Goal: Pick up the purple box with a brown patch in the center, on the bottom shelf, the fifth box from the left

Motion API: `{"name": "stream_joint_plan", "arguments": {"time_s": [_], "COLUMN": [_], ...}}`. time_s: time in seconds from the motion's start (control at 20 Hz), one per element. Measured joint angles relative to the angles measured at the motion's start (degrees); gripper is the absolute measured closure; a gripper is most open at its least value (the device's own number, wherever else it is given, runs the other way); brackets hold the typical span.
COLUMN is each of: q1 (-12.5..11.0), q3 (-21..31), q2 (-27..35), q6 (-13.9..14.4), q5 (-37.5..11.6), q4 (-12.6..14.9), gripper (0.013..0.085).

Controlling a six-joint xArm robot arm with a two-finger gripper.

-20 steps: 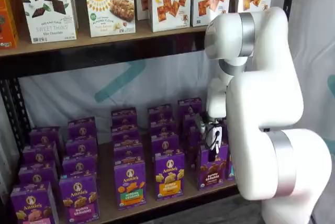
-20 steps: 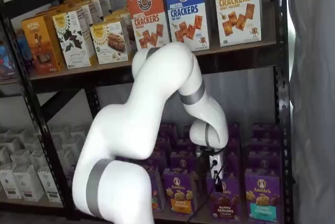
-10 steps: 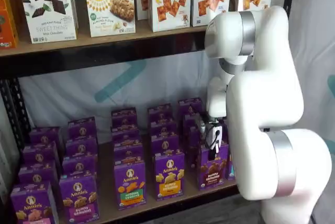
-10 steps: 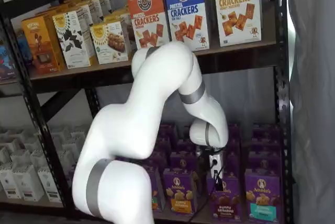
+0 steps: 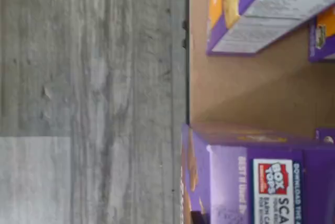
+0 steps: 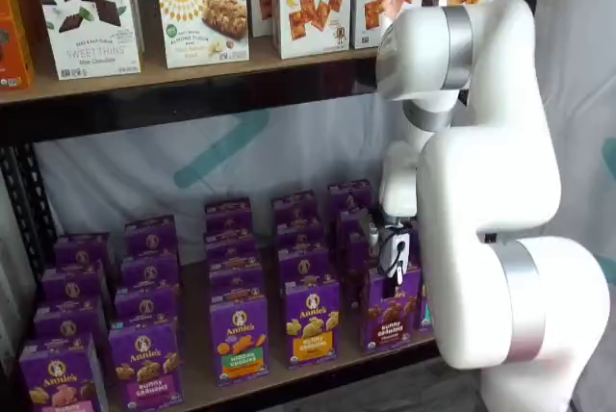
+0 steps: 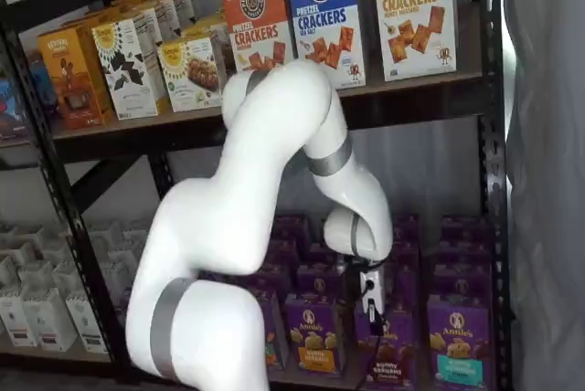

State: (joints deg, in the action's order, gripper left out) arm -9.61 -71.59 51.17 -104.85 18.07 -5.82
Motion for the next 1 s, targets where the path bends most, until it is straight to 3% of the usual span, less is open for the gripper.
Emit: {"name": "stream_joint_plan", "arguments": {"time_s": [0.6, 1.0], "q1": [0.91, 1.82], "q3": [15.76, 22.01], "q2": [-13.72, -20.25], "q6": [0.72, 0.39], "q5": [-0.98, -0.1], "q4": [-0.15, -1.48], "gripper": [0.069, 0.069]}}
